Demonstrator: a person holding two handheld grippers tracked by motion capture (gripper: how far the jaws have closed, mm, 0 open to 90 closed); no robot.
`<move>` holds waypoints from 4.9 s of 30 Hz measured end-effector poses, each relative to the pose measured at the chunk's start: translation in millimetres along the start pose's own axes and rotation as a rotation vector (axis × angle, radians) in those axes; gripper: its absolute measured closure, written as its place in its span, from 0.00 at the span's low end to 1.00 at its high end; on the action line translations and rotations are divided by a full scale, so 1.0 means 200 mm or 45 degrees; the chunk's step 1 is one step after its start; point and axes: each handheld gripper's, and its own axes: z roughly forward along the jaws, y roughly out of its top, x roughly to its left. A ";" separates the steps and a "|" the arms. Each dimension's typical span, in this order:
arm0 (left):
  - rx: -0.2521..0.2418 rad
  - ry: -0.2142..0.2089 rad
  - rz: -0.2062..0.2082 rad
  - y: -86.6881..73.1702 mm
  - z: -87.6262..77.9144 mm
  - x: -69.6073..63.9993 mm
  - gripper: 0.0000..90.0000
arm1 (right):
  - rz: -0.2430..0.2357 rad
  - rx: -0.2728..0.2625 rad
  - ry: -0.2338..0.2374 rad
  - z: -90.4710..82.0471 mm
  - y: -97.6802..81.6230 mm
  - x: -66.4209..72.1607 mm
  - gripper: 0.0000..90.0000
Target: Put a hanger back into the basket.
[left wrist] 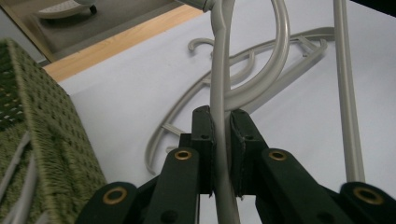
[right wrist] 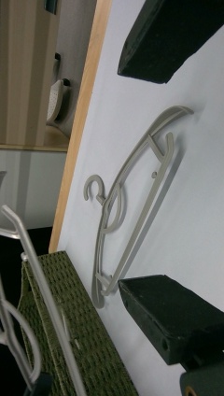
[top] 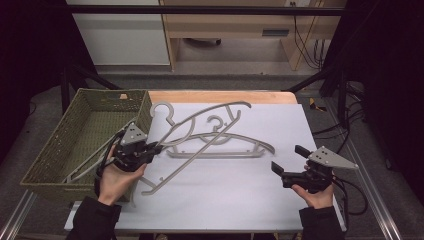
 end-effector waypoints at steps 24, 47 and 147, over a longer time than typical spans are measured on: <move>-0.088 0.185 0.013 0.10 -0.32 0.40 0.91 | -0.011 0.014 -0.008 0.01 -0.01 0.01 0.01; 0.024 0.425 -0.023 -0.16 -0.38 0.81 0.91 | -0.010 0.032 -0.006 0.03 -0.01 0.01 0.01; 0.010 0.156 0.007 -0.38 -0.26 0.52 0.48 | -0.006 0.021 0.004 0.02 -0.01 0.01 0.01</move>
